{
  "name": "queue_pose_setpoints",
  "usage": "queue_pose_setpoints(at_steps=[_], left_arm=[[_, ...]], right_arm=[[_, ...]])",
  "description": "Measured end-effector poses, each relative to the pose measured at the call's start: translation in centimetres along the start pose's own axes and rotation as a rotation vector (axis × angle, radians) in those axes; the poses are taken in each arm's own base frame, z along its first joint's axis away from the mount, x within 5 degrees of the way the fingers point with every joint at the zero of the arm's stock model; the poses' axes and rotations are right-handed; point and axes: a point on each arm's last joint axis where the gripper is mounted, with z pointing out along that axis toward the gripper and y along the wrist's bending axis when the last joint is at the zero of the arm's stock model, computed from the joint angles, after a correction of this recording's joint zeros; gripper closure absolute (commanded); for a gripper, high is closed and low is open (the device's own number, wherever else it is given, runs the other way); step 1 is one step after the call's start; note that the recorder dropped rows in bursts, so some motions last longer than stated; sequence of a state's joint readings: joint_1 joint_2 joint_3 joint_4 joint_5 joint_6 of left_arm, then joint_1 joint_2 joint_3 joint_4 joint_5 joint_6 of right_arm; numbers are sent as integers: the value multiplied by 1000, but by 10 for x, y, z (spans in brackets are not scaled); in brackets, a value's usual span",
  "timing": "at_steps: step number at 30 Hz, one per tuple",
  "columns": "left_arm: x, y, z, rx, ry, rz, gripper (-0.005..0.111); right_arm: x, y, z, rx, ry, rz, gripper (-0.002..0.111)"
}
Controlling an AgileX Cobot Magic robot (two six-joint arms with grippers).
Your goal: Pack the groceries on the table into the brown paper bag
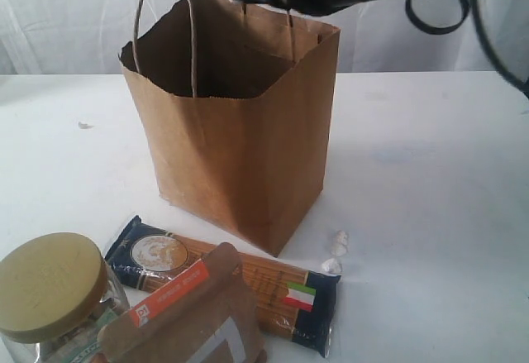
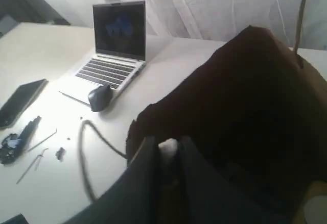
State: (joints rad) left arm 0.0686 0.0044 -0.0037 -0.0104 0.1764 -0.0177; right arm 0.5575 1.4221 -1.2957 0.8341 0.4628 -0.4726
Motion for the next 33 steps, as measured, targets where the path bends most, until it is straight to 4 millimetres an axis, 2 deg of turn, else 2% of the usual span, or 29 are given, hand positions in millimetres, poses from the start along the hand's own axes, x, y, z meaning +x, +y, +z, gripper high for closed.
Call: queue_pose_setpoints(at_steps=[2,6,10,17,21,25,28,33], left_arm=[[0,0,0,0,0,0,107],[0,0,0,0,0,0,107],[0,0,0,0,0,0,107],[0,0,0,0,0,0,107],[0,0,0,0,0,0,107],[0,0,0,0,0,0,107],[0,0,0,0,0,0,107],[0,0,0,0,0,0,107]], right_arm=[[5,-8,15,20,39,-24,101],[14,-19,31,59,98,-80,89],[15,-21,31,73,108,-114,84],[7,-14,17,74,74,-152,84],[-1,-4,-5,72,53,-220,88],[-7,9,-42,100,59,-338,108],[-7,14,-76,177,108,-424,108],[5,-1,-126,470,321,-491,108]])
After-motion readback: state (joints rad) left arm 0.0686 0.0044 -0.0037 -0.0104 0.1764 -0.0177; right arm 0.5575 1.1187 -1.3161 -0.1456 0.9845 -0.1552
